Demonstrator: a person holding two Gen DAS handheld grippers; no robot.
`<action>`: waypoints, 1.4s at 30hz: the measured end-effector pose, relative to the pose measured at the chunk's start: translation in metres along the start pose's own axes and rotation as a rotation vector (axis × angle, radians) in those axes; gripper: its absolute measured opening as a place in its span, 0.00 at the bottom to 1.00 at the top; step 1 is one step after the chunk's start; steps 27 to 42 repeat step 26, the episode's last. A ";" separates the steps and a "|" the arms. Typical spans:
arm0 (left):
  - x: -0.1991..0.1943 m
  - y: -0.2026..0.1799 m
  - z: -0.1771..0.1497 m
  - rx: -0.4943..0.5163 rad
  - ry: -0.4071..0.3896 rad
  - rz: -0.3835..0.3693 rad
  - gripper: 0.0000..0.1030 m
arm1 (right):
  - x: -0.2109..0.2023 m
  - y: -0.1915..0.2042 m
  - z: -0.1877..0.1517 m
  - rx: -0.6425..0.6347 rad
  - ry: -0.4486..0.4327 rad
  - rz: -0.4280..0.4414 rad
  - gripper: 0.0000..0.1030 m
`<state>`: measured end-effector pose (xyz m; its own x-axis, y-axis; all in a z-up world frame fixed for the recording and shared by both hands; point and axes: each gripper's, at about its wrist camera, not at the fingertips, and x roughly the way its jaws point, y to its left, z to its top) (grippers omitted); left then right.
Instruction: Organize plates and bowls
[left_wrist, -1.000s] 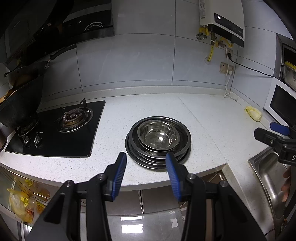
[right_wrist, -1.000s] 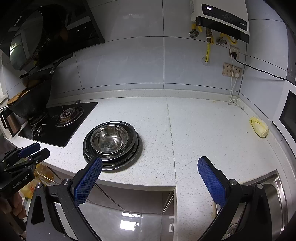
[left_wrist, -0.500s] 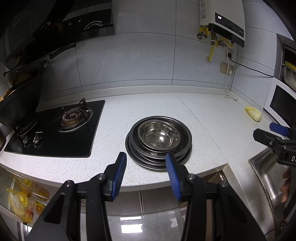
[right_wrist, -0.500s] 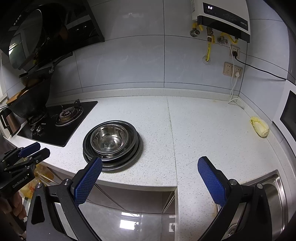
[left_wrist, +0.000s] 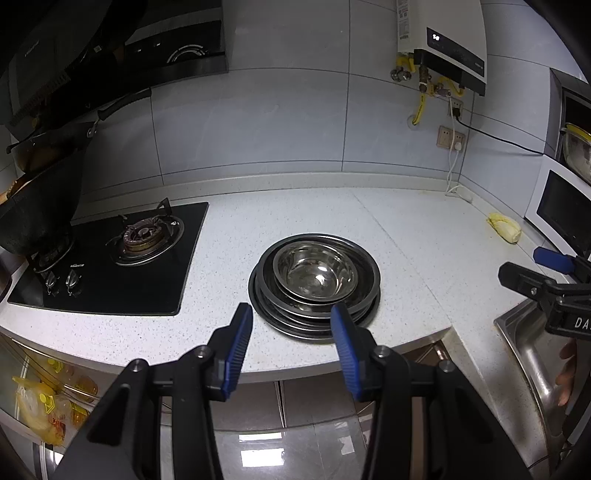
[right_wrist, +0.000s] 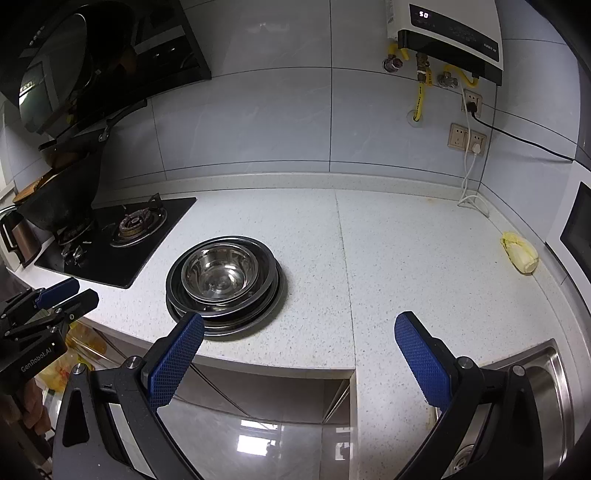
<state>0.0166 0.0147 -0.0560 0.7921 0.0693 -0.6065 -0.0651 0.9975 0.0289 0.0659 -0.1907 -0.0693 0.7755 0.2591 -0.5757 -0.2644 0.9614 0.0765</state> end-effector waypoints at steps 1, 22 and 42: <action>0.000 0.000 0.000 0.000 0.001 0.000 0.41 | 0.000 0.000 0.000 0.001 0.000 0.000 0.98; -0.009 -0.004 -0.004 -0.011 0.003 -0.001 0.41 | -0.011 -0.002 -0.006 -0.009 -0.013 -0.021 0.98; -0.009 -0.004 -0.004 -0.011 0.004 0.000 0.41 | -0.012 -0.003 -0.006 -0.009 -0.015 -0.020 0.98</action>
